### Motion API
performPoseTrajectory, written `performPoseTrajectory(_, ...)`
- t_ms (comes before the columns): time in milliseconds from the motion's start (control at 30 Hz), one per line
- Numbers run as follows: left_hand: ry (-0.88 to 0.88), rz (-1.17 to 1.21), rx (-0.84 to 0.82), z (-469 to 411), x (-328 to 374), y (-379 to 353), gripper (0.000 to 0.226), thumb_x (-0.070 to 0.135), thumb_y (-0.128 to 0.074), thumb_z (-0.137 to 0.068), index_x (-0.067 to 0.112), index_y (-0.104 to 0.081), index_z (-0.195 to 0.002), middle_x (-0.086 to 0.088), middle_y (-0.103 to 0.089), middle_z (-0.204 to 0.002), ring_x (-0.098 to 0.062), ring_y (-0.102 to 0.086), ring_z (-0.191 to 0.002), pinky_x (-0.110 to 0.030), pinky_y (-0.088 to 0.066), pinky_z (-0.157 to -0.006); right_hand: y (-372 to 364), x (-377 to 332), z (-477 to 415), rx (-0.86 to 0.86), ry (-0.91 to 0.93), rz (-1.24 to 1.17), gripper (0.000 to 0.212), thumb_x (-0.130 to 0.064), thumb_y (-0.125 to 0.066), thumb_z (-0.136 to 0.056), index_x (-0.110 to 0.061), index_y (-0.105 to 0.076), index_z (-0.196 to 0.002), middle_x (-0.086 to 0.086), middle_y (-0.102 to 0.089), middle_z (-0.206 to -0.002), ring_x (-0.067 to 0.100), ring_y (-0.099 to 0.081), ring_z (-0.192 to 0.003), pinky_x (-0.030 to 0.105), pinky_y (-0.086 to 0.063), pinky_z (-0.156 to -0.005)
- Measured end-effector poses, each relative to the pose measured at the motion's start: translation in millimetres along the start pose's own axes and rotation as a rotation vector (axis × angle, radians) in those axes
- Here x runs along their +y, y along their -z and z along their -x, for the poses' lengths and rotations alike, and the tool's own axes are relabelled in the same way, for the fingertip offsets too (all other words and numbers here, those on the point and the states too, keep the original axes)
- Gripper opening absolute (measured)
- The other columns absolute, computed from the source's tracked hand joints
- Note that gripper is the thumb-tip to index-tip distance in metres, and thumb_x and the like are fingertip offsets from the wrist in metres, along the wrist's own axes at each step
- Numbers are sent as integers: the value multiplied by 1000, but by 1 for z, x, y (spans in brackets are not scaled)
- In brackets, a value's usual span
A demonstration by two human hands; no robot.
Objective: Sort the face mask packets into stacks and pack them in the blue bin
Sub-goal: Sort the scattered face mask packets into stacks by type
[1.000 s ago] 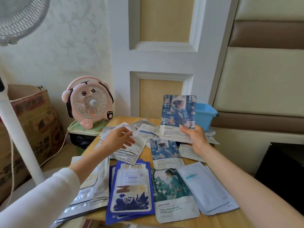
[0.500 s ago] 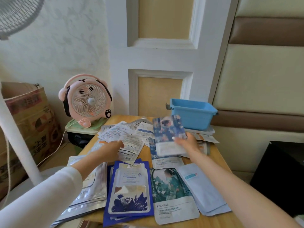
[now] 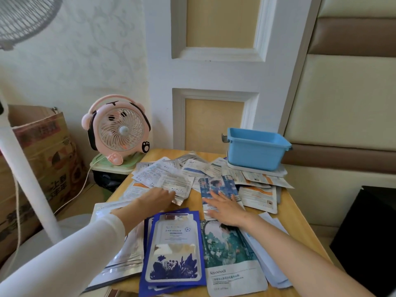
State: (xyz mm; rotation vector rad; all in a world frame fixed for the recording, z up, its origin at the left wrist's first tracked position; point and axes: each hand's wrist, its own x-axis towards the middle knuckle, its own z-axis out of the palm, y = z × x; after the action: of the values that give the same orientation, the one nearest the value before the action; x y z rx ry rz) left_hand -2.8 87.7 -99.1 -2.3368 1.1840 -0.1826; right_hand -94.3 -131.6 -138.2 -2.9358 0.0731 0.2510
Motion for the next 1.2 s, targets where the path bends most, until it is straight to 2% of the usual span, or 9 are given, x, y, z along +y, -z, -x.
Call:
performPoseTrajectory(200, 544, 1146, 899, 7, -22, 24, 12, 0, -50, -89, 9, -50, -81, -3, -48, -60, -26, -51, -58, -32, -36, -49, 31, -18, 16, 462, -49, -1081, 64, -31, -66, -86, -23, -36, -142, -4, -45, -138, 13, -44, -125, 27, -38, -98)
performPoseTrajectory(300, 489, 1774, 871, 22, -7, 50, 20, -4, -43, -90, 11, -56, -88, -9, -60, -76, -18, -59, -66, -29, -54, -55, 48, -36, 17, 189, 54, -1508, 55, -44, -61, -82, -25, -45, -130, 1, -60, -128, 18, -54, -119, 37, -43, -101)
performPoseTrajectory(400, 335, 2015, 666, 39, 16, 58, 24, -7, -43, -91, 9, -60, -95, -5, -66, -81, -9, -67, -66, -20, -54, -56, 53, -58, 11, 168, 140, -1670, 34, -34, -58, -89, -17, -56, -118, 9, -67, -114, 22, -64, -103, 41, -49, -91)
performPoseTrajectory(567, 149, 2108, 295, 63, 7, 45, 34, 33, -51, -91, 9, -59, -114, -15, -70, -107, -30, -66, -102, -41, -54, -89, 57, -60, 15, 420, -1, -1767, 19, 3, -59, -86, -12, -63, -97, 9, -69, -86, 19, -64, -74, 29, -55, -63)
performPoseTrajectory(700, 214, 2074, 288, 86, -18, 47, 85, 70, -72, -53, 14, -58, -117, -11, -73, -94, -22, -71, -80, -31, -58, -64, 61, -68, 29, 330, 59, -1516, 18, 1, -60, -85, -15, -62, -91, 7, -67, -86, 16, -63, -70, 24, -51, -55)
performPoseTrajectory(800, 315, 1872, 329, 99, -23, 36, 92, 38, -87, -54, 14, -42, -131, -8, -70, -77, -11, -66, -56, -20, -49, -46, 56, -96, 32, 171, 128, -1348, 16, 0, -61, -85, -16, -60, -89, 4, -66, -81, 11, -64, -62, 21, -51, -50)
performPoseTrajectory(900, 529, 1852, 364, 117, -30, 13, 91, -1, -71, -76, 28, -17, -143, -8, -65, -92, -12, -68, -62, -24, -52, -46, 42, -120, 27, 77, 116, -1266, 28, 1, -61, -85, -11, -54, -109, 10, -65, -85, 16, -65, -61, 24, -52, -47)
performPoseTrajectory(1033, 648, 1651, 287, 152, -42, -23, 63, 0, -69, -79, 27, -42, -129, -13, -62, -100, -21, -66, -71, -26, -54, -51, 16, -139, 10, -40, 76, -1219, 41, 10, -54, -86, -9, -50, -122, 16, -66, -85, 21, -66, -63, 27, -57, -54)
performPoseTrajectory(1200, 762, 1496, 134, 177, -41, -44, 46, 12, -71, -80, 20, -52, -121, -11, -55, -103, -21, -59, -81, -30, -54, -65, -7, -142, -36, 303, 60, -597, 32, -3, -57, -85, -19, -63, -112, 5, -62, -112, 21, -58, -104, 37, -52, -84)
